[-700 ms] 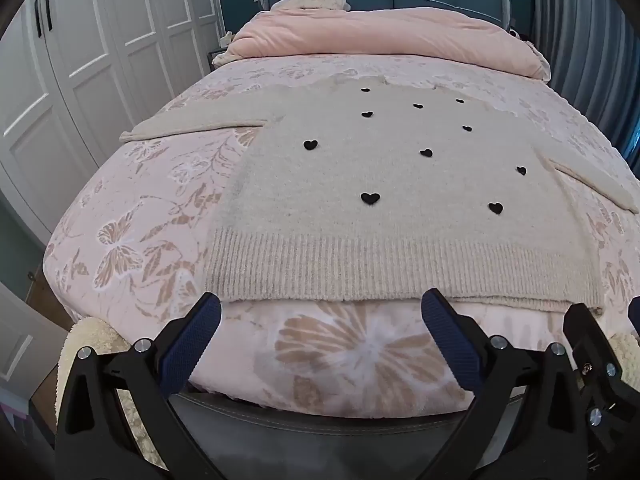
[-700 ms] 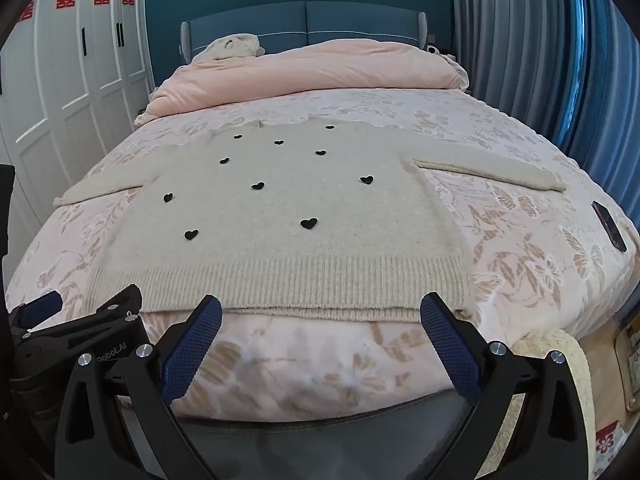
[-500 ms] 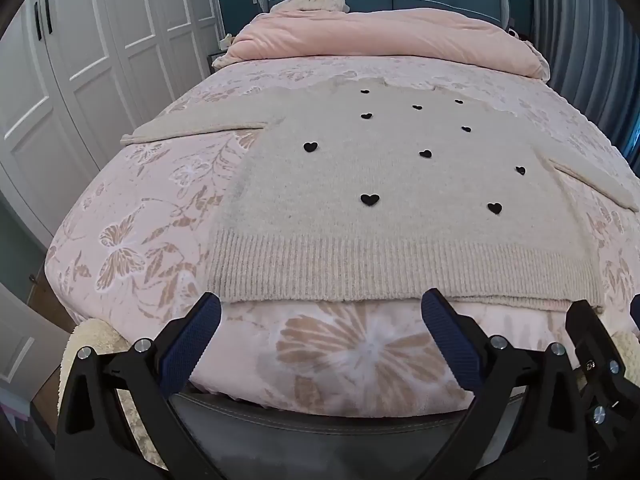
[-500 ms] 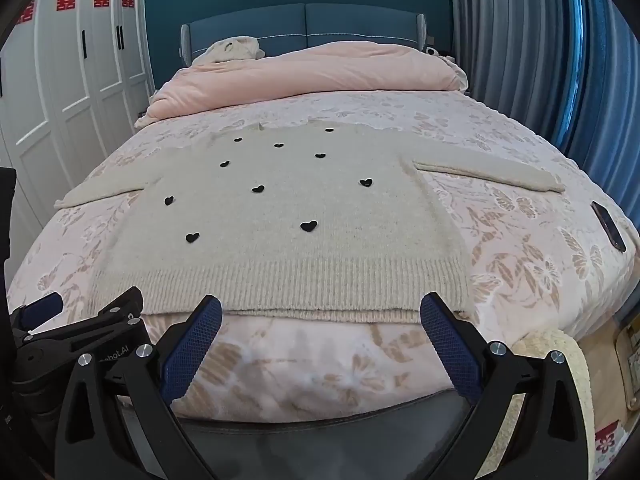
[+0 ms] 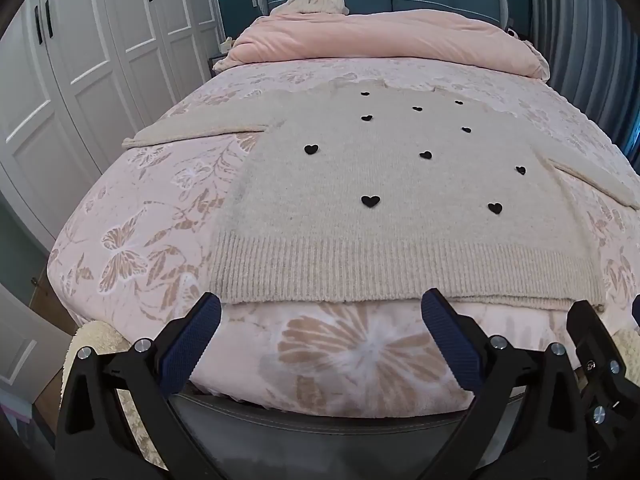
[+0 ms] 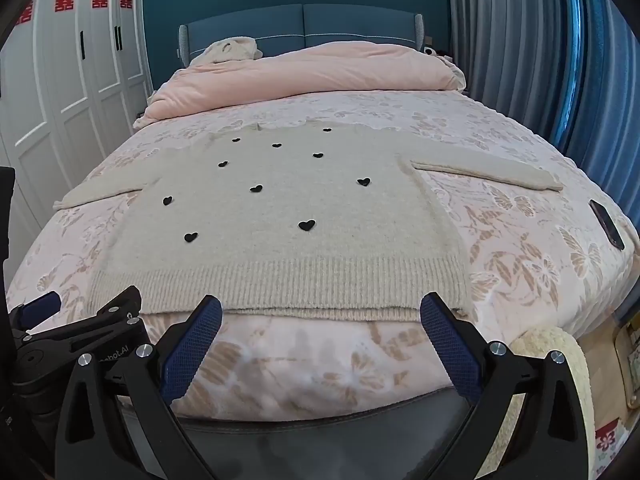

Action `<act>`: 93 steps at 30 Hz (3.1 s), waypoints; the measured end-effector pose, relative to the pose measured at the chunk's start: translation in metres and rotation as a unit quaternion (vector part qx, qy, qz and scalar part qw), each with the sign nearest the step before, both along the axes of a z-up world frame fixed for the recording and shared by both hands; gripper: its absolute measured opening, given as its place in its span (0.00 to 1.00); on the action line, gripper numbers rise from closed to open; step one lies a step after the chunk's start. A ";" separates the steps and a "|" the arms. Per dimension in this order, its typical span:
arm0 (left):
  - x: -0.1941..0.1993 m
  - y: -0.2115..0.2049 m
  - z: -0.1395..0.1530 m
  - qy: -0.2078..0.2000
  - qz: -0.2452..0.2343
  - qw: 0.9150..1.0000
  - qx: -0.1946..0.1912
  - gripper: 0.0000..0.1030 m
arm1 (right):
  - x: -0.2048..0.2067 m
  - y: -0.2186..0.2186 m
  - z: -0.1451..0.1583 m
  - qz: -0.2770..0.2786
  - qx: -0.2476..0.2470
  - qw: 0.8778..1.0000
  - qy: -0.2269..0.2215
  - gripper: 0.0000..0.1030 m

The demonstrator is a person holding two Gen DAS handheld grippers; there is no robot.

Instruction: Fold small clothes

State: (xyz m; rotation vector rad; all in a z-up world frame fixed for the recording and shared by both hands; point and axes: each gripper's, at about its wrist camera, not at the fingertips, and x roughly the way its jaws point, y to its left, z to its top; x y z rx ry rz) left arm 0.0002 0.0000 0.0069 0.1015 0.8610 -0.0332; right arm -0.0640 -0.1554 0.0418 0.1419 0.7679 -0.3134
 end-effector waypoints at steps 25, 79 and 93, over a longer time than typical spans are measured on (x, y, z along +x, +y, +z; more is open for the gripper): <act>-0.002 0.000 0.000 -0.001 0.001 1.000 0.006 0.95 | -0.003 -0.003 0.003 -0.001 0.000 1.000 0.002 0.95; -0.002 0.000 0.000 -0.001 0.000 1.000 0.008 0.95 | -0.007 -0.005 0.000 -0.003 -0.001 1.000 0.003 0.95; 0.024 0.028 -0.023 0.031 0.012 0.999 -0.043 0.95 | 0.027 -0.118 -0.026 -0.035 0.126 0.991 0.008 0.95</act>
